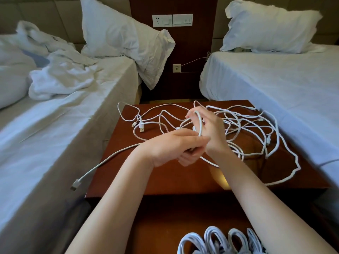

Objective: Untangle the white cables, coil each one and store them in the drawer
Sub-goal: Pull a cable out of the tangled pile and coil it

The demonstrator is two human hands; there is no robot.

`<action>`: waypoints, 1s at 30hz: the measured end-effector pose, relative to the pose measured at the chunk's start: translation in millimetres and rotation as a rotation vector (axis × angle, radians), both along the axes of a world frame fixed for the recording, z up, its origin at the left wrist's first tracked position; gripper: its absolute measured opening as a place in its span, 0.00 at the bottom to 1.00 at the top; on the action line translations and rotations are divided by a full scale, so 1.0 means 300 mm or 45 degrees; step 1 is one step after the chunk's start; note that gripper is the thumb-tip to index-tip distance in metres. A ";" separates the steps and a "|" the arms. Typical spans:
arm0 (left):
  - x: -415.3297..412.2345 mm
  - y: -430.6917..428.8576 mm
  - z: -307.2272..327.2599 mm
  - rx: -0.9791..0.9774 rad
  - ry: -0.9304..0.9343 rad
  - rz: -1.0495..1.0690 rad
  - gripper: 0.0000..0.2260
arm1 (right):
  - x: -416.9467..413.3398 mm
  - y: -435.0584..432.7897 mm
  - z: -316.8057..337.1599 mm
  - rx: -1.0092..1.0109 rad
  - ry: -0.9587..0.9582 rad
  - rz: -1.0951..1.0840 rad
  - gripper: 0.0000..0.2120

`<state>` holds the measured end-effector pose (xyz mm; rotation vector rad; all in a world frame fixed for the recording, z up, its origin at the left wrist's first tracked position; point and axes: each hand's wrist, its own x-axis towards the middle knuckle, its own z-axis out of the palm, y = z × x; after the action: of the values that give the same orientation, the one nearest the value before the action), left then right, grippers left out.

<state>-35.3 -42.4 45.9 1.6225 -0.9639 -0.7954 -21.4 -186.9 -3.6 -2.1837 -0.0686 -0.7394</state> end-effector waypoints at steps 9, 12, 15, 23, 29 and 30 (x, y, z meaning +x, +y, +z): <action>0.066 0.041 0.001 -0.628 0.032 0.554 0.18 | -0.028 0.134 -0.124 -0.259 0.065 0.307 0.05; 0.103 0.058 -0.019 -0.670 -0.135 0.871 0.20 | -0.028 0.140 -0.133 -0.296 0.128 0.349 0.06; 0.136 0.080 -0.032 -0.639 -0.396 1.194 0.20 | -0.021 0.124 -0.136 -0.369 0.178 0.282 0.07; 0.182 0.136 -0.081 -0.117 -0.928 1.532 0.16 | 0.002 0.065 -0.165 -0.524 -0.115 0.034 0.05; 0.193 0.129 -0.127 0.081 -1.214 1.469 0.15 | 0.015 0.024 -0.139 -0.502 -0.435 -0.095 0.08; 0.193 0.125 -0.133 0.132 -1.256 1.456 0.16 | 0.013 0.020 -0.129 -0.510 -0.481 -0.110 0.08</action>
<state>22.5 -4.8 6.0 2.2753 -0.4122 0.8141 -17.5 -181.0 -42.5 -2.3989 -0.3431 -1.2716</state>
